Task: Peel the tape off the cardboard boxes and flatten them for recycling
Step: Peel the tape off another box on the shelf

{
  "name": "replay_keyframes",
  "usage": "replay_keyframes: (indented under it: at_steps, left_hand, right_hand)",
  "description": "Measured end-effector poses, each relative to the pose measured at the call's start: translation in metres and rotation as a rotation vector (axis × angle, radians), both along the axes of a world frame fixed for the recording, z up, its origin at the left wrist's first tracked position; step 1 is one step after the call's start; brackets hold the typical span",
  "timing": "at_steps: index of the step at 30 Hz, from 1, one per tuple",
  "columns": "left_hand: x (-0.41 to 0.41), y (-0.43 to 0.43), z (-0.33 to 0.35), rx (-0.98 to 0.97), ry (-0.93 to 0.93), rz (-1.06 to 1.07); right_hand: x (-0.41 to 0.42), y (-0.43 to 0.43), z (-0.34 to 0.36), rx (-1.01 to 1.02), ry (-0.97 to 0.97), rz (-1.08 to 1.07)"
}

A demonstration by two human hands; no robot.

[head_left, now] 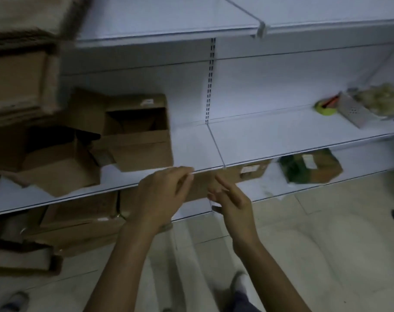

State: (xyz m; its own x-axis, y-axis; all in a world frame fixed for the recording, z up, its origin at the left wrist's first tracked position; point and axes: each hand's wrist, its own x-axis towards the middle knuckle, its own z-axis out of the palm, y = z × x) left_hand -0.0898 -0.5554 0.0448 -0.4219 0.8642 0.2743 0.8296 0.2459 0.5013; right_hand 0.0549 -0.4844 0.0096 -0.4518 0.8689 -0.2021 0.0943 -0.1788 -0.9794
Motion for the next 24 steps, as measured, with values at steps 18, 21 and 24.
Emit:
replay_keyframes:
  at_steps: [18,21,24]
  left_hand:
    - [-0.078,0.099,-0.059,-0.186,0.138,0.36]
    - [-0.126,0.093,-0.066,-0.254,0.103,0.425]
    - [-0.165,0.09,-0.079,-0.283,-0.038,0.405]
  right_hand:
    - [-0.042,0.146,-0.008,0.153,-0.212,0.702]
    - [-0.094,0.153,-0.017,0.55,-0.34,0.797]
    - [-0.131,0.156,-0.023,0.684,-0.386,0.819]
